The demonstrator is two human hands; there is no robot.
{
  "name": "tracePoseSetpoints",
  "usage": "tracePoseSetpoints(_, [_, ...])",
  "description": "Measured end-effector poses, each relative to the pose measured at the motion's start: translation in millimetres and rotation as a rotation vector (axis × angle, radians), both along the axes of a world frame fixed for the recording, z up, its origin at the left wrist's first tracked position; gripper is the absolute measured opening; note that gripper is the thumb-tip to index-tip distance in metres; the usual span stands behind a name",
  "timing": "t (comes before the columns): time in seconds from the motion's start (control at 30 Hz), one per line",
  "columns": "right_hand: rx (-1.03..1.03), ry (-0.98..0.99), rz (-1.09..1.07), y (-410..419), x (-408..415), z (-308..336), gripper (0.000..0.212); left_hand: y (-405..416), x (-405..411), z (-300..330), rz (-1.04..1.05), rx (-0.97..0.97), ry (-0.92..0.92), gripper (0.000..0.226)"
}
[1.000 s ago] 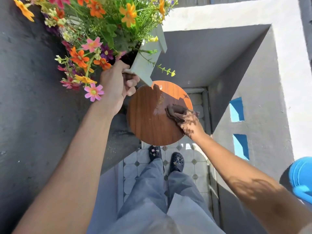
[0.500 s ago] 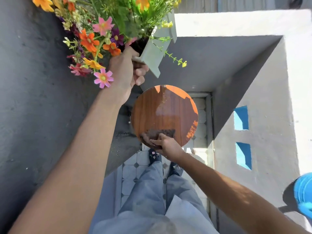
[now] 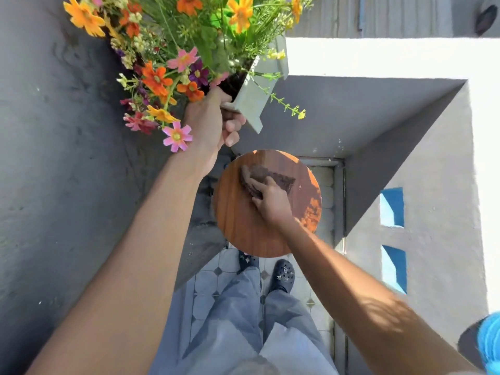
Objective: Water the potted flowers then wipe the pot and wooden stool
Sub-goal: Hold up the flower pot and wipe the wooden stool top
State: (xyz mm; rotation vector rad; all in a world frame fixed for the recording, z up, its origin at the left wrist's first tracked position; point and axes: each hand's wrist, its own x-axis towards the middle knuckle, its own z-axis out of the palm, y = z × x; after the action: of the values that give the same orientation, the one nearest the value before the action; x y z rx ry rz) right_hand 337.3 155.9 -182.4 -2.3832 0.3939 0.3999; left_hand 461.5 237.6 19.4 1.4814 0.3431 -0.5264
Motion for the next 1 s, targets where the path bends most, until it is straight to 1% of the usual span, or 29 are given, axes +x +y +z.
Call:
tracePoseSetpoints(0.03, [0.025,0.002,0.080,14,-10,-5,0.056,-1,2,0,0.001,0.003,-0.001,0.027])
tracePoseSetpoints(0.07, [0.053,0.033,0.212,33,-22,-9,0.053,-1,3,1,0.000,0.004,-0.002,0.026])
tracePoseSetpoints(0.13, [0.056,0.040,0.424,54,-38,-7,0.046,-3,7,2,-0.004,0.001,-0.002,0.025])
tracePoseSetpoints(0.2, [0.060,0.013,0.533,50,-35,-6,0.043,-4,9,3,-0.009,0.001,0.000,0.023])
tracePoseSetpoints(0.23, [0.031,-0.001,0.542,43,-26,-6,0.042,-4,10,3,-0.013,0.003,0.000,0.023])
tracePoseSetpoints(0.27, [0.012,-0.013,0.502,35,-13,-11,0.043,-4,11,3,-0.018,0.004,-0.001,0.024])
tracePoseSetpoints(0.37, [-0.043,-0.021,0.225,-6,41,-19,0.049,-4,10,2,-0.022,-0.001,-0.001,0.029])
tracePoseSetpoints(0.43, [-0.033,-0.038,0.027,-29,66,-24,0.053,-4,10,2,-0.018,-0.001,0.004,0.030])
tracePoseSetpoints(0.5, [-0.035,-0.036,-0.036,-28,73,-24,0.052,-4,10,2,-0.024,0.004,0.007,0.028])
tracePoseSetpoints(0.57, [-0.052,-0.026,-0.021,-9,67,-18,0.046,-4,10,2,-0.028,0.009,0.007,0.026])
tracePoseSetpoints(0.63, [-0.024,-0.022,0.059,16,56,-11,0.043,-6,10,1,-0.020,0.012,0.005,0.024])
tracePoseSetpoints(0.7, [0.007,-0.024,0.176,45,36,-8,0.040,-8,10,1,-0.012,0.013,0.004,0.022])
tracePoseSetpoints(0.77, [-0.008,-0.034,0.309,69,9,-8,0.036,-9,9,1,-0.009,0.010,0.007,0.025])
tracePoseSetpoints(0.87, [-0.005,0.031,0.601,80,-30,-11,0.039,-9,5,1,-0.003,-0.001,0.010,0.029])
tracePoseSetpoints(0.9, [-0.004,0.041,0.638,74,-41,-11,0.039,-8,3,1,0.001,-0.002,0.014,0.030])
tracePoseSetpoints(0.93, [0.000,0.025,0.629,63,-47,-10,0.039,-8,2,0,0.004,-0.001,0.018,0.031])
tracePoseSetpoints(1.0, [-0.038,-0.018,0.532,34,-49,-13,0.040,-6,0,-1,0.003,0.001,0.022,0.032])
